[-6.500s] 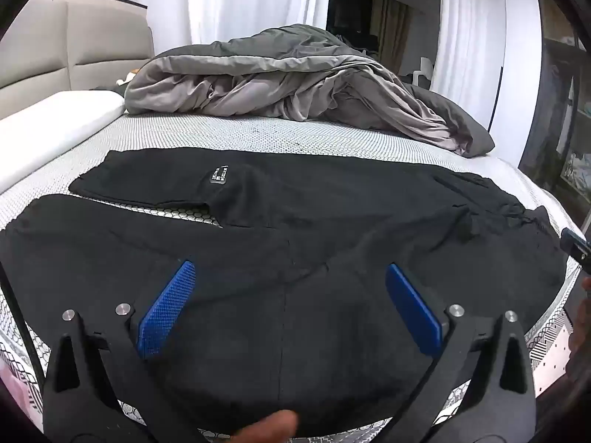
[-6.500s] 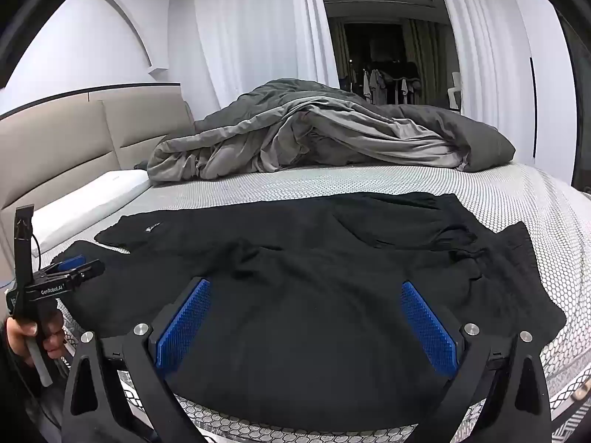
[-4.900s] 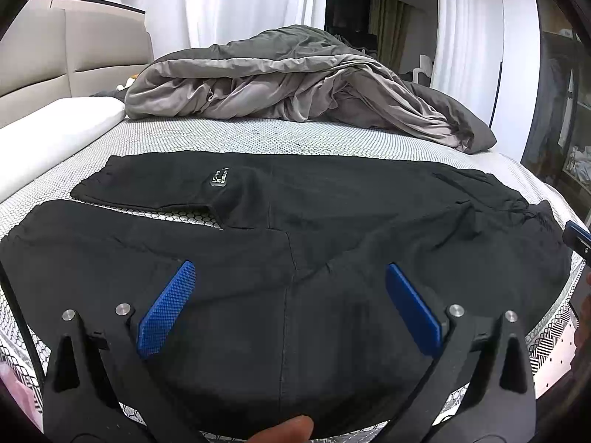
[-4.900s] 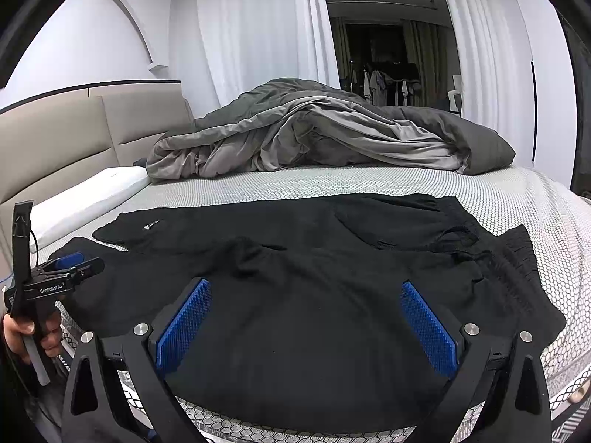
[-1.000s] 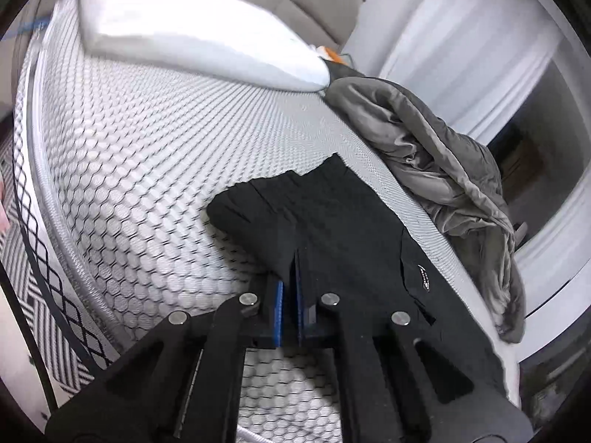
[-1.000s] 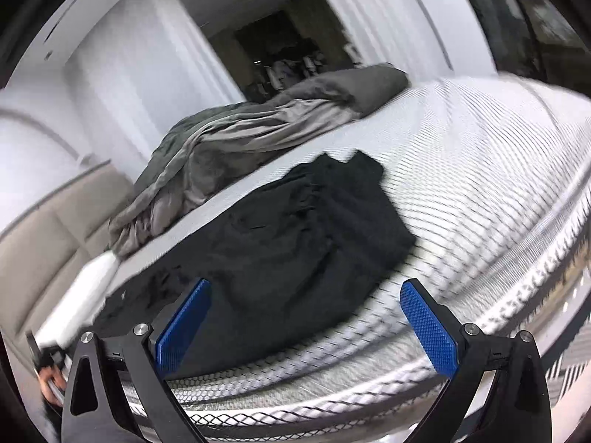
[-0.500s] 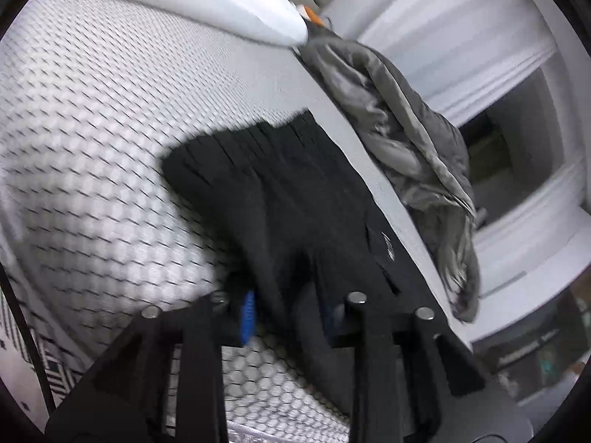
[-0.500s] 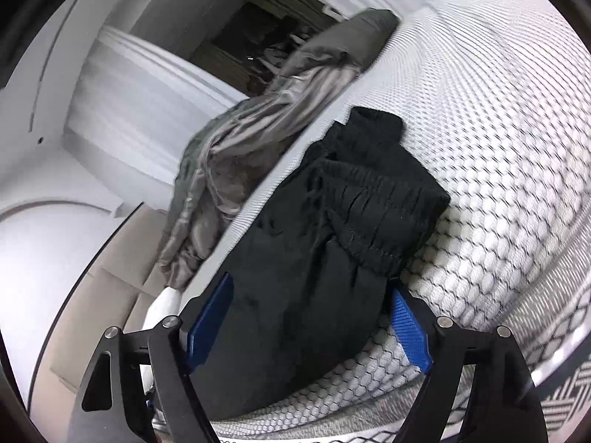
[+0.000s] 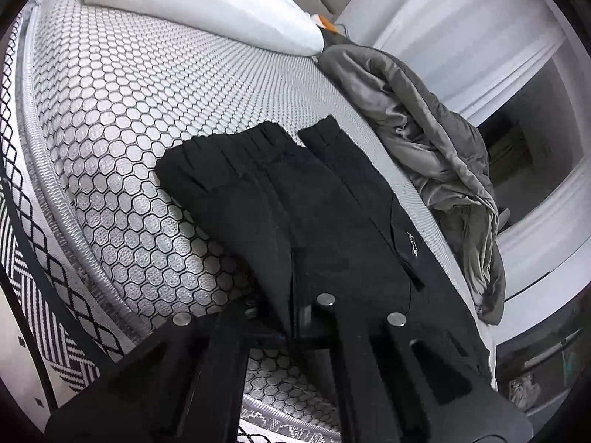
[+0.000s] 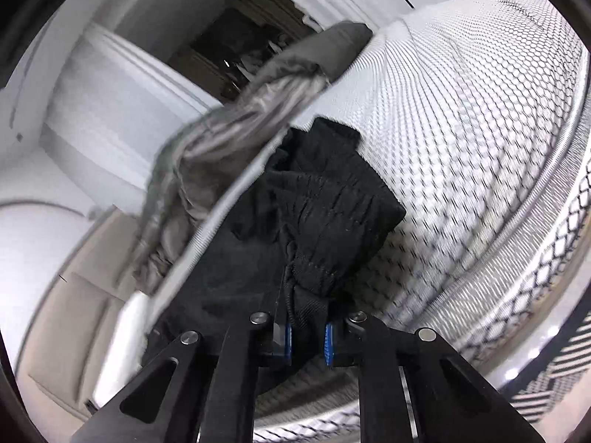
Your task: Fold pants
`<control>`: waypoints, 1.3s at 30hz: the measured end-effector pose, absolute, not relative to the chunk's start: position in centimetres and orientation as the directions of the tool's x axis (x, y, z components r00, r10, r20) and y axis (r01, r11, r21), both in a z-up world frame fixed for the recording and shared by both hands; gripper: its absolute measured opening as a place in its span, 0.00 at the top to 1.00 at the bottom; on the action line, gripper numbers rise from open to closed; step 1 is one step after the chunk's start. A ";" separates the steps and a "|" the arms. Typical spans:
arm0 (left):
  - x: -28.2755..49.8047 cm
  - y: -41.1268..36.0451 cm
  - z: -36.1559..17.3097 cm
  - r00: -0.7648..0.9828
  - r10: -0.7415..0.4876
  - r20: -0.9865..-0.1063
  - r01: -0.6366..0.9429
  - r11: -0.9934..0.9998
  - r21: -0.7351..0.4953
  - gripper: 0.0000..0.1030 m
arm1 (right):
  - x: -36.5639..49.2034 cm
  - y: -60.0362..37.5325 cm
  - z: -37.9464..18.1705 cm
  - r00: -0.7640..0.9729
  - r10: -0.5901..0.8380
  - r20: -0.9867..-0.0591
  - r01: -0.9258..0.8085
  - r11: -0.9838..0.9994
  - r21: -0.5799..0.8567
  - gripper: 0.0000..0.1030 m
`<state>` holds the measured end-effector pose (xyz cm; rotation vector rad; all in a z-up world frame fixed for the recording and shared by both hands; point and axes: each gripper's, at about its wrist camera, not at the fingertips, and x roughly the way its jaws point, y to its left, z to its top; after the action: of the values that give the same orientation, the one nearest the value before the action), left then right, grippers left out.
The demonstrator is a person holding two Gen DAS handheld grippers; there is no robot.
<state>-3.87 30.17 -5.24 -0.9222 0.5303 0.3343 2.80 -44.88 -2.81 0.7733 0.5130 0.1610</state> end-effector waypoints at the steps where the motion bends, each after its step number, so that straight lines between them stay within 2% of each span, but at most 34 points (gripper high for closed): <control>1: -4.3 30.2 -5.1 0.831 0.046 -0.554 -0.482 0.556 -0.678 1.00 | 2.8 -45.1 -2.9 0.867 0.328 -0.375 0.044 0.699 0.714 0.89; 7: -8.1 29.5 -1.4 0.865 0.112 -0.489 -0.455 0.584 -0.672 1.00 | -1.0 -45.7 -1.4 0.904 0.324 -0.278 -0.012 0.671 0.741 0.90; 14: -5.9 29.5 3.5 0.862 0.133 -0.488 -0.452 0.639 -0.623 1.00 | 0.1 -44.8 1.8 0.921 0.280 -0.270 0.003 0.690 0.724 0.90; 21: 6.0 30.9 8.8 0.835 0.130 -0.535 -0.465 0.687 -0.558 1.00 | 7.5 -43.1 8.8 0.947 0.195 -0.256 0.023 0.753 0.657 0.90; 24: 12.5 31.8 9.3 0.806 0.139 -0.576 -0.493 0.696 -0.522 1.00 | 13.1 -42.2 11.6 0.948 0.163 -0.274 0.047 0.779 0.625 0.89; 26: 17.4 32.8 8.7 0.777 0.127 -0.617 -0.517 0.689 -0.509 0.95 | 17.9 -41.4 12.9 0.942 0.128 -0.311 0.084 0.805 0.587 0.89; 27: 20.3 33.4 8.0 0.745 0.117 -0.656 -0.539 0.685 -0.490 0.86 | 19.9 -41.2 13.2 0.937 0.119 -0.328 0.100 0.810 0.578 0.86; 28: 22.4 33.7 7.4 0.730 0.106 -0.675 -0.543 0.689 -0.479 0.62 | 22.8 -40.8 13.4 0.925 0.109 -0.363 0.121 0.822 0.556 0.83; 29: 24.5 34.3 6.7 0.704 0.095 -0.704 -0.552 0.696 -0.459 0.44 | 25.5 -40.4 13.3 0.909 0.105 -0.402 0.140 0.834 0.533 0.68; 30: 25.9 34.9 6.1 0.675 0.119 -0.728 -0.585 0.688 -0.430 0.21 | 27.3 -40.1 12.9 0.898 0.093 -0.431 0.162 0.839 0.519 0.48; 32: 26.3 35.7 6.6 0.683 0.166 -0.711 -0.600 0.683 -0.417 0.20 | 29.0 -39.7 12.4 0.885 0.004 -0.465 0.244 0.848 0.472 0.37; 33: 26.0 36.0 7.0 0.701 0.165 -0.694 -0.584 0.692 -0.425 0.17 | 29.0 -39.4 12.5 0.893 -0.003 -0.451 0.241 0.847 0.473 0.34; 35: 25.0 36.0 7.7 0.710 0.166 -0.684 -0.570 0.706 -0.420 0.15 | 27.8 -38.8 12.5 0.911 0.016 -0.412 0.201 0.855 0.477 0.17; 39: 21.1 34.2 7.7 0.740 0.123 -0.662 -0.534 0.706 -0.465 0.15 | 24.2 -37.6 12.2 0.930 0.080 -0.359 0.113 0.867 0.485 0.09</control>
<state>21.08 34.24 7.65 -0.6976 0.6433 0.3942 24.22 -37.56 12.22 0.5242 0.3811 -0.0176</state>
